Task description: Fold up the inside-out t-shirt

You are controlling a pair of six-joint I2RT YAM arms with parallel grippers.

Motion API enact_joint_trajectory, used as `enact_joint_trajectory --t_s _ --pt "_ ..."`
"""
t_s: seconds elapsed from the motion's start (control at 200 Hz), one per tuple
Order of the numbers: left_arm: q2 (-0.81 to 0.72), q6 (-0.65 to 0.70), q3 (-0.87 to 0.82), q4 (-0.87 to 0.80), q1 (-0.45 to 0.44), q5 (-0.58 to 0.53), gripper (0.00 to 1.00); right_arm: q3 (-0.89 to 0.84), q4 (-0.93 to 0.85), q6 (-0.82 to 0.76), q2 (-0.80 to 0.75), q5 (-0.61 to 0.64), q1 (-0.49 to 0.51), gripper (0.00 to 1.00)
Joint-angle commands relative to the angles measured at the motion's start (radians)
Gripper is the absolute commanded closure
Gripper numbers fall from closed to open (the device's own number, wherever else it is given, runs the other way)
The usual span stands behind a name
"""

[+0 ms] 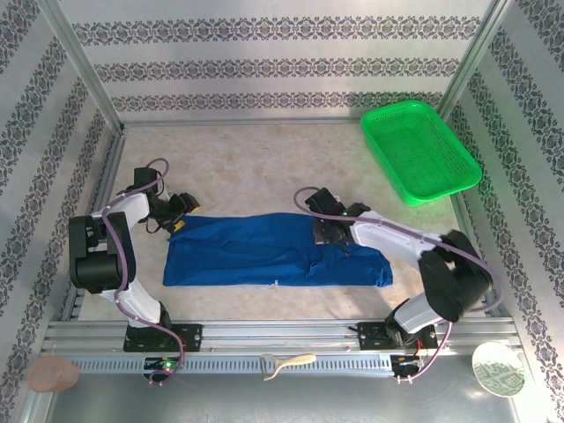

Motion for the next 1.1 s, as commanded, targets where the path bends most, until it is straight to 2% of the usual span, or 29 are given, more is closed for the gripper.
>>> enact_joint_trajectory --t_s 0.0,0.215,0.34,0.395,0.435,0.465,0.495,0.6,0.689,0.794,0.939,1.094 --pt "-0.005 0.019 0.007 -0.016 -0.006 -0.006 0.31 -0.050 -0.054 0.059 -0.124 0.051 0.020 1.00" --pt "-0.006 0.020 0.006 -0.017 -0.007 -0.007 0.31 -0.230 -0.156 0.223 -0.411 0.115 0.038 1.00" --pt "-0.004 0.017 0.006 -0.013 -0.007 -0.005 0.31 -0.361 -0.278 0.389 -0.657 0.141 0.044 1.00" --pt "-0.001 0.014 0.006 -0.010 -0.007 -0.002 0.32 -0.420 -0.329 0.463 -0.764 0.112 0.046 1.00" --pt "0.001 0.015 0.010 -0.011 -0.007 -0.001 0.32 -0.456 -0.369 0.525 -0.836 0.087 0.048 0.76" --pt "0.002 0.016 0.015 -0.015 -0.007 -0.001 0.32 -0.473 -0.404 0.564 -0.892 0.079 0.049 0.67" --pt "0.001 0.019 0.021 -0.020 -0.006 -0.001 0.31 -0.478 -0.435 0.593 -0.937 0.081 0.054 0.65" --pt "-0.016 0.036 0.065 -0.059 -0.006 -0.004 0.31 -0.446 -0.484 0.614 -1.061 0.132 0.047 0.65" --pt "-0.052 0.054 0.113 -0.106 -0.005 -0.011 0.31 -0.402 -0.396 0.529 -0.998 0.103 -0.012 0.67" --pt "-0.098 0.065 0.145 -0.151 -0.006 -0.012 0.30 -0.363 -0.190 0.399 -0.790 -0.016 -0.074 0.68" --pt "-0.113 0.133 0.182 -0.253 -0.005 -0.100 0.30 -0.302 0.101 0.295 -0.478 -0.138 -0.076 0.67" --pt "-0.050 0.179 0.201 -0.295 -0.004 -0.164 0.30 -0.213 0.211 0.250 -0.227 -0.200 -0.063 0.68"
